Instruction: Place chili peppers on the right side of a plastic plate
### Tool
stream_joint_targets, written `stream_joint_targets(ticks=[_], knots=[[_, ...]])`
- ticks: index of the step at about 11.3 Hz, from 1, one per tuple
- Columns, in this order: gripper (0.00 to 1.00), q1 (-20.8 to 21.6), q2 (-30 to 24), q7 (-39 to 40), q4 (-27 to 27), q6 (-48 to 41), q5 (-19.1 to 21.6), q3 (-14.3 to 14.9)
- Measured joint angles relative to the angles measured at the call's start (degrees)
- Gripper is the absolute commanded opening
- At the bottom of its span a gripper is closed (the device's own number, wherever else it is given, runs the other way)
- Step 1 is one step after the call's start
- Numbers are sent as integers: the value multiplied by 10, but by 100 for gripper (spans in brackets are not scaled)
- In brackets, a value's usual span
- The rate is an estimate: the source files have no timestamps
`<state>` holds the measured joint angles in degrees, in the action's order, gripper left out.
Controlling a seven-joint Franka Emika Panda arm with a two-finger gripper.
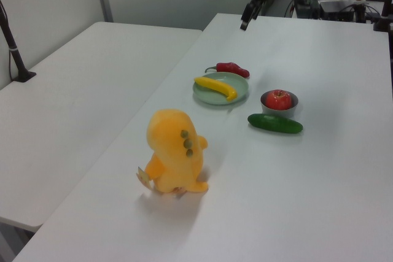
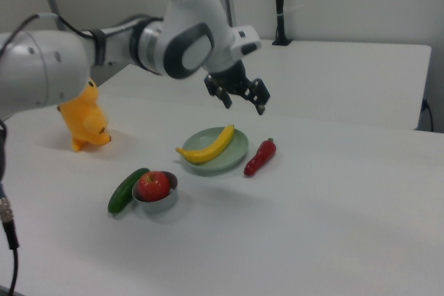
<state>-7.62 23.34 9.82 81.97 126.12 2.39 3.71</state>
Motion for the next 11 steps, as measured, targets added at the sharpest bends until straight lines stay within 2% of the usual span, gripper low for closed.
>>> stream_joint_targets(ticks=[4,6,9,11], knots=[[100,32,-101,-31,1,-185,1,6],[100,70,-145,-73,2,-266,1,19],[100,123,-188,-88,9,-342,3,29],[100,155,-205,-89,19,-353,6,28]])
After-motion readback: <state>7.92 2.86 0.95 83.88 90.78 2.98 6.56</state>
